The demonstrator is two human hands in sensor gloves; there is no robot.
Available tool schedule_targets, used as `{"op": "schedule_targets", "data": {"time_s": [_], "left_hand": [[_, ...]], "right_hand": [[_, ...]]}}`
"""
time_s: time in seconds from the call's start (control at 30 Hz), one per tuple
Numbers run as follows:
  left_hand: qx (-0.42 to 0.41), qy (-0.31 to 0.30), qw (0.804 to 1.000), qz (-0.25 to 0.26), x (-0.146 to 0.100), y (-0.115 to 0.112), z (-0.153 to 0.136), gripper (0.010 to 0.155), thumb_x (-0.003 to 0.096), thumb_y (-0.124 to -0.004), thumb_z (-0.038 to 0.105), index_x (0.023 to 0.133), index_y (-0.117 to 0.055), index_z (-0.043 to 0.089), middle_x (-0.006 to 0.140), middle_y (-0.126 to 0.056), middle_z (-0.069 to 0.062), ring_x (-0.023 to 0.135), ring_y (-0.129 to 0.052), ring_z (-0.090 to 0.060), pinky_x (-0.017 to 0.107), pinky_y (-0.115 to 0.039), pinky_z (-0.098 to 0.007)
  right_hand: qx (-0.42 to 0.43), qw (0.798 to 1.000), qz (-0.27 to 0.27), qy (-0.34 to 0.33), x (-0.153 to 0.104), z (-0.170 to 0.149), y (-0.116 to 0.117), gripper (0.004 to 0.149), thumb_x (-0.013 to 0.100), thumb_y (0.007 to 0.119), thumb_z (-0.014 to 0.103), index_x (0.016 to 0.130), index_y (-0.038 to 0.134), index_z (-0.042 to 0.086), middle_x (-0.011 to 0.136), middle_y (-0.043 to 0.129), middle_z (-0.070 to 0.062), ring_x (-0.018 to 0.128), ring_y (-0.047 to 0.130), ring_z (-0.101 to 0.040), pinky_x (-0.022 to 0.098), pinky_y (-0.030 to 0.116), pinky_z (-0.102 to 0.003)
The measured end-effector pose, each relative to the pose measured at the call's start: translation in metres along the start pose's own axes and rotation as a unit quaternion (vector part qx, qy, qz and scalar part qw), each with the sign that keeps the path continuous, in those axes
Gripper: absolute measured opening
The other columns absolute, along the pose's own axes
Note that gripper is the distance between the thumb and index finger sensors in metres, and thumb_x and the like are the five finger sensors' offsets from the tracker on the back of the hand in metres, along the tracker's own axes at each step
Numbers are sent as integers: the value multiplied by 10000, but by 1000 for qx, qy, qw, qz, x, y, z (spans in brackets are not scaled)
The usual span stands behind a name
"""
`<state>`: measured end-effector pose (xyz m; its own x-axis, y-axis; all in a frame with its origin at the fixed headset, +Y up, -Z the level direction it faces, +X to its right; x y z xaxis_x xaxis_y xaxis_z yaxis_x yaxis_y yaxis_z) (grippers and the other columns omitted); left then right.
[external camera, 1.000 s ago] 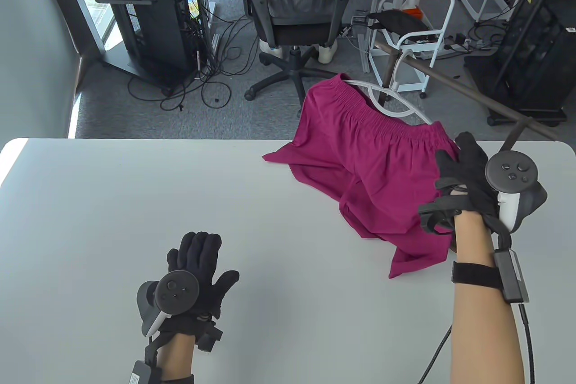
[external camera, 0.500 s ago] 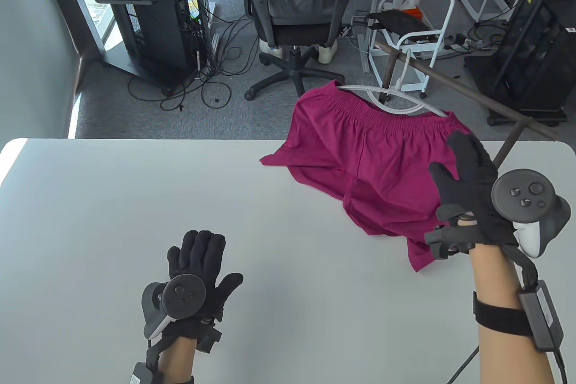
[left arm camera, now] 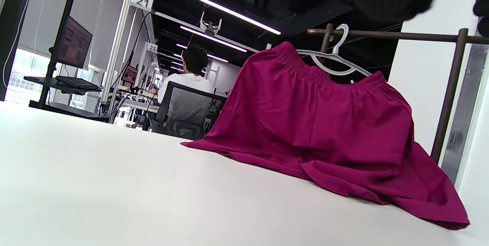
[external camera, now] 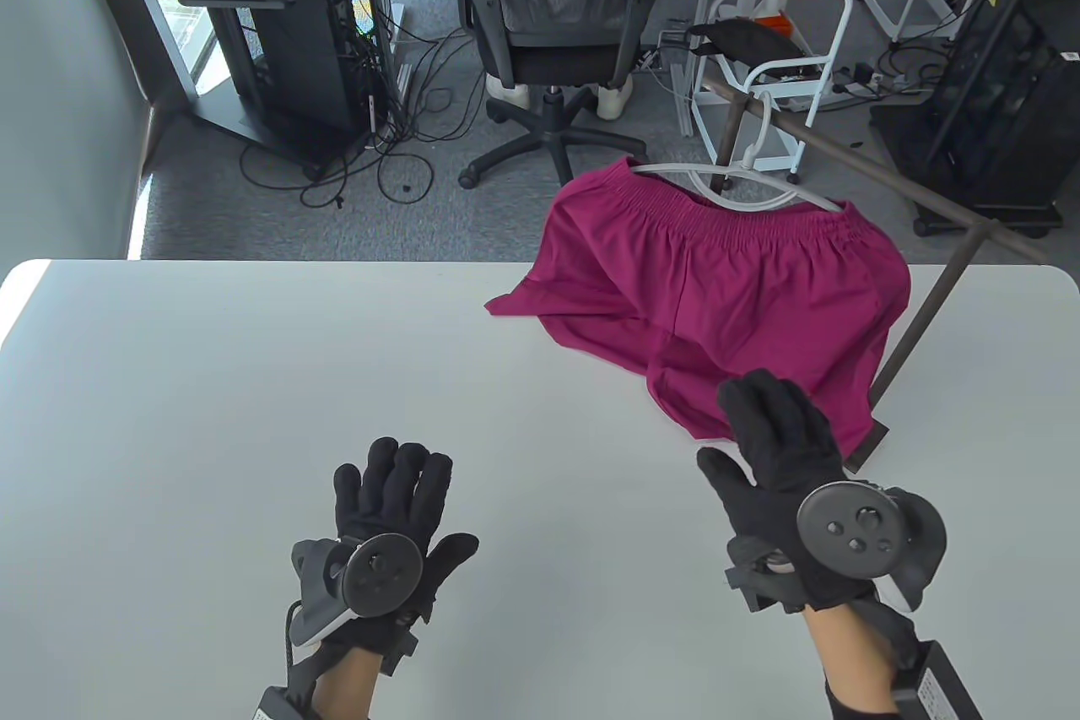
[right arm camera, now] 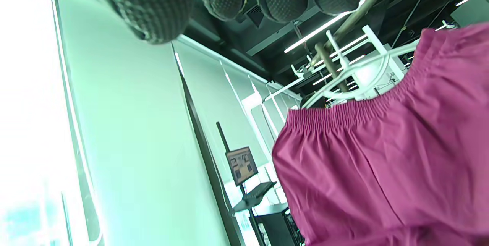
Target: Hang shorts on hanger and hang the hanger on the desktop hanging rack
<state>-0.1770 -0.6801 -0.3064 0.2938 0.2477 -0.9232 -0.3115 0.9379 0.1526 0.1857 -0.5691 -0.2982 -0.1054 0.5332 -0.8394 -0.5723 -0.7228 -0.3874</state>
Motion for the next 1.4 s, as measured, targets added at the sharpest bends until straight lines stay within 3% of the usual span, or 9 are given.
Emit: {"op": "schedule_targets", "data": {"time_s": [0.23, 0.47, 0.8, 1.4], "left_hand": [[29, -12, 999, -14, 1, -9, 7, 904, 383, -713, 649, 1122, -380, 248, 1176, -237, -88, 1127, -228, -407, 722, -221, -703], [37, -12, 998, -49, 4, -26, 7, 915, 378, -706, 658, 1123, -355, 260, 1176, -214, -80, 1127, -199, -395, 723, -203, -699], [41, -4, 997, -58, 3, -36, 1, 916, 374, -702, 657, 1118, -338, 264, 1173, -222, -74, 1129, -212, -386, 725, -211, -695], [37, 4, 997, -66, 2, -37, -7, 928, 367, -703, 667, 1118, -332, 268, 1172, -210, -71, 1128, -200, -383, 725, -201, -693]], "right_hand": [[-27, 998, 43, -24, -27, 3, 56, 709, 447, 811, 455, 1061, 585, 183, 1105, 558, -177, 955, 576, -516, 638, 515, -775], [-61, 993, 89, -38, -35, 1, 90, 715, 443, 807, 464, 1064, 572, 196, 1112, 540, -169, 967, 556, -510, 645, 507, -775], [-108, 985, 131, -40, -45, -12, 112, 723, 438, 802, 474, 1065, 560, 206, 1120, 518, -160, 976, 542, -502, 652, 508, -770], [-137, 974, 179, -23, -47, -19, 121, 863, 389, 809, 596, 1092, 488, 211, 1141, 441, -174, 989, 452, -529, 631, 446, -813]]}}
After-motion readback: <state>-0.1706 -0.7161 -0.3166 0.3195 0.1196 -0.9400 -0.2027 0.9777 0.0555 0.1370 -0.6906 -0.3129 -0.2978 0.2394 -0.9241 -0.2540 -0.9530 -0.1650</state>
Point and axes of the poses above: the tracker on the back of each hand, its own z axis roughly to the thumb side, its own x axis roughly from the wrist to the fingertips, y = z × x, the point moved 4 cm from there along x, roughly from the wrist to the fingertips
